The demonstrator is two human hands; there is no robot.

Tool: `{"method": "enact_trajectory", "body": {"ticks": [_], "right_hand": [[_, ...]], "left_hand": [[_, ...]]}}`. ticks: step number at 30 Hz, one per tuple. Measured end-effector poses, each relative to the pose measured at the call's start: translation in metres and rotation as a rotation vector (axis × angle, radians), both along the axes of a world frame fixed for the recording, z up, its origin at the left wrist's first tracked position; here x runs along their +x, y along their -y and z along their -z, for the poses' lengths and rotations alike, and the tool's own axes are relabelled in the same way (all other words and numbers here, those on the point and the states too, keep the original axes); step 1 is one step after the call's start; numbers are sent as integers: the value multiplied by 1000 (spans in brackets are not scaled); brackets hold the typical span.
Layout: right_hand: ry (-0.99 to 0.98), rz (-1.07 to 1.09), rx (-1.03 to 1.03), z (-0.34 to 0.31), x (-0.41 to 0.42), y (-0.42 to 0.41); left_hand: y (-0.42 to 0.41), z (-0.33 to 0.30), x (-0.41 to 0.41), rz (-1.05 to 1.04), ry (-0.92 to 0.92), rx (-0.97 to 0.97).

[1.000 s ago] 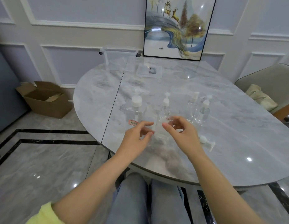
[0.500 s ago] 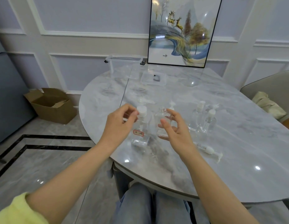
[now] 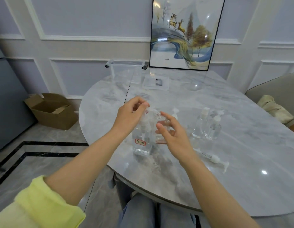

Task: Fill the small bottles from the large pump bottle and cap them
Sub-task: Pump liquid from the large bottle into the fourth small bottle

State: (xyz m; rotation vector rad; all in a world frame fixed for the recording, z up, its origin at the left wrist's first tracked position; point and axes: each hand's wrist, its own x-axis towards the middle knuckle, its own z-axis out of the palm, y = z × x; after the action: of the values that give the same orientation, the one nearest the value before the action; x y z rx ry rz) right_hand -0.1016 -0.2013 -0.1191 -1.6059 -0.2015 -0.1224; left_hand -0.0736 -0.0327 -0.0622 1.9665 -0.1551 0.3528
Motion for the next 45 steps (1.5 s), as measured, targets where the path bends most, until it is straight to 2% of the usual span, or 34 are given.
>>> {"method": "enact_trajectory", "body": {"ticks": [7,14,18,22,26,31,38,45], "right_hand": [[41,-3,-10,-2,6,1],[23,9,36,6,9,3],[43,7,82,15,11,5],[92,7,92,22,16,3],[157,27,102,27,23,-2],[232,70,74,31,30,-9],[465,122,80,45,38,-13],[451,80,56,50,36,-5]], "left_hand": [[5,8,-6,20,15,-58],[-2,-9,7,-11,-52,-96],[4,-39,32,43,-232,-168],[22,-48,53,170,-454,141],[29,-42,60,204,-523,301],[22,-33,67,236,-527,378],[21,-32,68,325,-558,373],[27,-50,73,360,-552,581]]}}
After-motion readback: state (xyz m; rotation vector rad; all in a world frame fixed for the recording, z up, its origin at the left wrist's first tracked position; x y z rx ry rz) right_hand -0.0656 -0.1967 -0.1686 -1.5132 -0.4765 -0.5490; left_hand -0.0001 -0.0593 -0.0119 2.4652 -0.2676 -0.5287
